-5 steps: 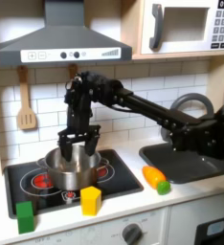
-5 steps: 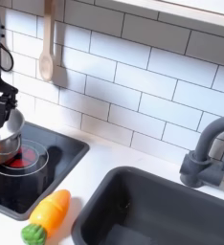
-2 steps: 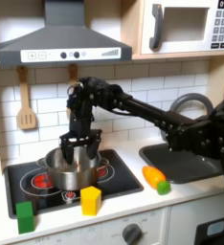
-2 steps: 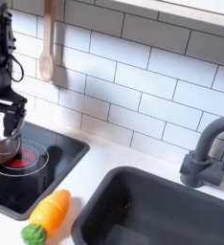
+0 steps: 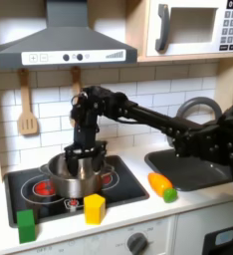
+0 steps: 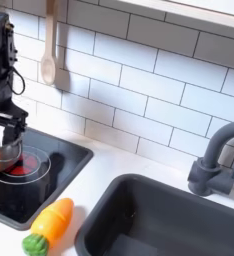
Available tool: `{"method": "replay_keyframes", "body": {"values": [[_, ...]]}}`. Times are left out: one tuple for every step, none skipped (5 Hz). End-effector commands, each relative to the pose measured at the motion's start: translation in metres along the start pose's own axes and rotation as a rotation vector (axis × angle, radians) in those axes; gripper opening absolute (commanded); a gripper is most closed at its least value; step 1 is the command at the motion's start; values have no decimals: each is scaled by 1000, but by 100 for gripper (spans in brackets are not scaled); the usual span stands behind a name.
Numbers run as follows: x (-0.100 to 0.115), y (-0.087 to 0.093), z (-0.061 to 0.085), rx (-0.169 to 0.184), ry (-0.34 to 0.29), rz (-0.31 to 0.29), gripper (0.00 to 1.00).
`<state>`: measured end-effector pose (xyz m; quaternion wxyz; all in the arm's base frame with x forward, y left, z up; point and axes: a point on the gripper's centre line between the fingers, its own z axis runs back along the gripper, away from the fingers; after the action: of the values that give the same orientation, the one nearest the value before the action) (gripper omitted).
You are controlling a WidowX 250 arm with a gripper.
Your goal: Slide pot right
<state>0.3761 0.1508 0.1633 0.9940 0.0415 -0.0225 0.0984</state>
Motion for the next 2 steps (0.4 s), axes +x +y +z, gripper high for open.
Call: {"method": "replay_keyframes", "body": {"values": [[-6, -19, -3, -6, 17, -48, 100], [-8, -25, -1, -14, 20, -66, 100]]}}
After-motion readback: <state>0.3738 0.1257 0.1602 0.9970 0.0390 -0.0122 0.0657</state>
